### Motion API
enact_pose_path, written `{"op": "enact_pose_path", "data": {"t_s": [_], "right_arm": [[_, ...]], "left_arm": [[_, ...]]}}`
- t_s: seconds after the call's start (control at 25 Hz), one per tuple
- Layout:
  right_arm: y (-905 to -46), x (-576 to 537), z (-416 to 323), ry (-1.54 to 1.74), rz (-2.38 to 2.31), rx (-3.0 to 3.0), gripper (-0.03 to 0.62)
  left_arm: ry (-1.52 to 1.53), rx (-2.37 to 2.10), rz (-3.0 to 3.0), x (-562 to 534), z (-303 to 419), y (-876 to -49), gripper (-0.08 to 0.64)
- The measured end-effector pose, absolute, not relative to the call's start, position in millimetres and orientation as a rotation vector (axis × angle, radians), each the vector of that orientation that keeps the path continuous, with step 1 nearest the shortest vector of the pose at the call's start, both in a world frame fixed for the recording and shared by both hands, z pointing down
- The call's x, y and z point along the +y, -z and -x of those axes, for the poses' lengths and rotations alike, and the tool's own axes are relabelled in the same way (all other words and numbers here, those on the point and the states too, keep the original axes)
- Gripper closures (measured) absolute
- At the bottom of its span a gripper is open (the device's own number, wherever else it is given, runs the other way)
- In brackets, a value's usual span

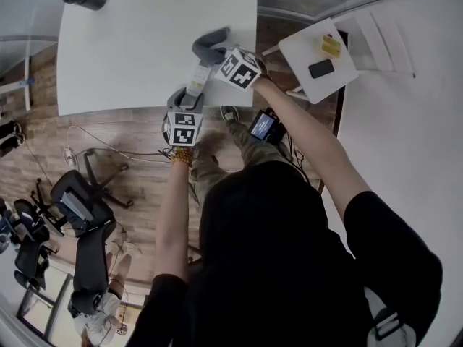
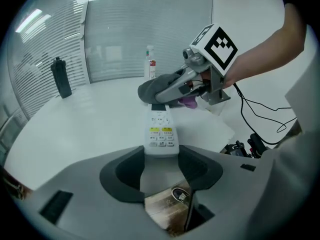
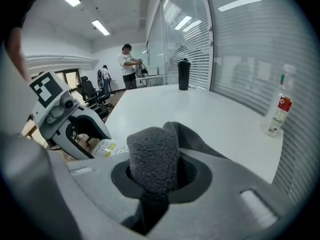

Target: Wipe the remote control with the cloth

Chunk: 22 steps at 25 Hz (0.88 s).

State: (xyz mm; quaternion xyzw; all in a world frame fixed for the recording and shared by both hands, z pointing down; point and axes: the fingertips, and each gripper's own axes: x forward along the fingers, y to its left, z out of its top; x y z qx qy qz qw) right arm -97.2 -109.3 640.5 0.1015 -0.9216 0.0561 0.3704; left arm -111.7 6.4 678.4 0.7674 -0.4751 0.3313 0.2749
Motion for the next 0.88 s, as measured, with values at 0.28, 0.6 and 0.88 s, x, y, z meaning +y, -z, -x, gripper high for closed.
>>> {"op": "enact_pose_path", "data": {"t_s": [0.28,0.6,0.88], "right_arm": [[-633.1,-64.5,117.1,-0.172,-0.189,-2.342,0.535],[-629.3,-38.4,121.1,-0.126,-0.121,-2.321,0.535],[-624.0,14.0,134.4,-0.182,0.090,-2.341,0.537]], "left_arm": [[-0.904,-1.271,-2.055,4.8,109.1,-676.6,0.334],[-0.921,-1.256,-2.044,6.6,108.7,-679.2,0.334],[-0.929,-1.252,-2.024,9.3,109.1,-682.7,0.334]]}}
